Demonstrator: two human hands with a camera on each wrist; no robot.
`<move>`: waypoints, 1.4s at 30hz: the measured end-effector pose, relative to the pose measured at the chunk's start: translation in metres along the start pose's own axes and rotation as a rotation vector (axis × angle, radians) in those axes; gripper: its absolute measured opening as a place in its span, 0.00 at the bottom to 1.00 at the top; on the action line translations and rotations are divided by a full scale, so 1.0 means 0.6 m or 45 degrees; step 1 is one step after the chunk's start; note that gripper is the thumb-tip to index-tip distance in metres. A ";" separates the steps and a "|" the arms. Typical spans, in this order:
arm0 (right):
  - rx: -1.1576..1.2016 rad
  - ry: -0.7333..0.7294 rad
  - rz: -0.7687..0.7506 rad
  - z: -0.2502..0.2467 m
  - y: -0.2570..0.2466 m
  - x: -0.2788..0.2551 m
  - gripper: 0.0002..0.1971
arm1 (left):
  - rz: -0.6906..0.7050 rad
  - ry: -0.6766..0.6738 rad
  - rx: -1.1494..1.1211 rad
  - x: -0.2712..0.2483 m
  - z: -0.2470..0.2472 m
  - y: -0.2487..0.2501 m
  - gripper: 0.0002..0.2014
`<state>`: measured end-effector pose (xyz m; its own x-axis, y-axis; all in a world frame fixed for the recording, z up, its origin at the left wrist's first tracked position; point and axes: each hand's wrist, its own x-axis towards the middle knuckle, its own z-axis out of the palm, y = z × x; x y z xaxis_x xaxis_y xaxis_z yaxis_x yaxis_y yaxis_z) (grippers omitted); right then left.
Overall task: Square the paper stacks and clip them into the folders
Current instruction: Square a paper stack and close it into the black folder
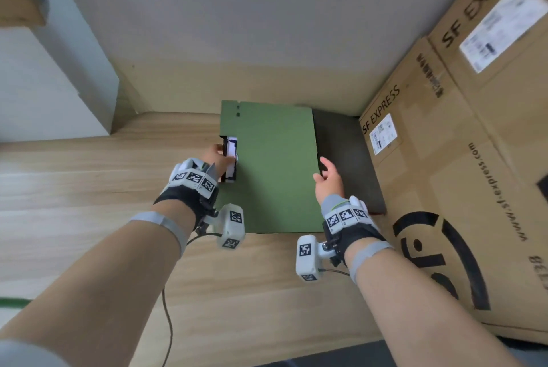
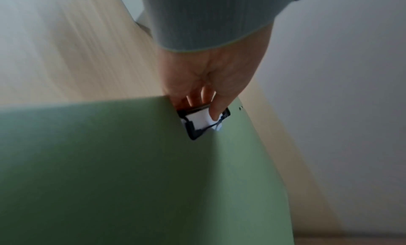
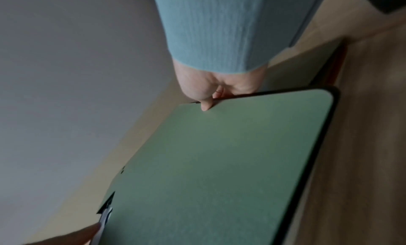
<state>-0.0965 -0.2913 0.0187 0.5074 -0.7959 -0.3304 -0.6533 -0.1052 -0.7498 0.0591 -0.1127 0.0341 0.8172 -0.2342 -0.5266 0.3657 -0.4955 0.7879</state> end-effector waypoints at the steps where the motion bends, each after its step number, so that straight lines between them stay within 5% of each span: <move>1: -0.025 0.031 0.025 -0.021 0.002 0.015 0.24 | 0.009 -0.068 0.019 -0.007 0.019 0.015 0.24; 8: -0.220 0.115 0.237 -0.137 0.044 0.121 0.24 | -0.083 -0.338 -0.114 -0.026 0.162 0.081 0.25; 14: -0.368 0.071 0.289 -0.173 0.063 0.183 0.25 | -0.167 -0.335 -0.184 0.008 0.247 0.096 0.24; 34: -0.439 -0.160 0.203 -0.145 0.065 0.202 0.26 | -0.052 -0.080 0.118 0.058 0.311 0.088 0.20; 42: -0.466 -0.184 0.173 -0.130 0.068 0.194 0.24 | 0.104 -0.173 0.409 0.075 0.304 0.083 0.20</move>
<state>-0.1077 -0.4348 -0.0056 0.4595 -0.7278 -0.5091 -0.8631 -0.2308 -0.4491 0.0328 -0.3006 -0.0085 0.7633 -0.3821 -0.5209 0.1256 -0.7032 0.6998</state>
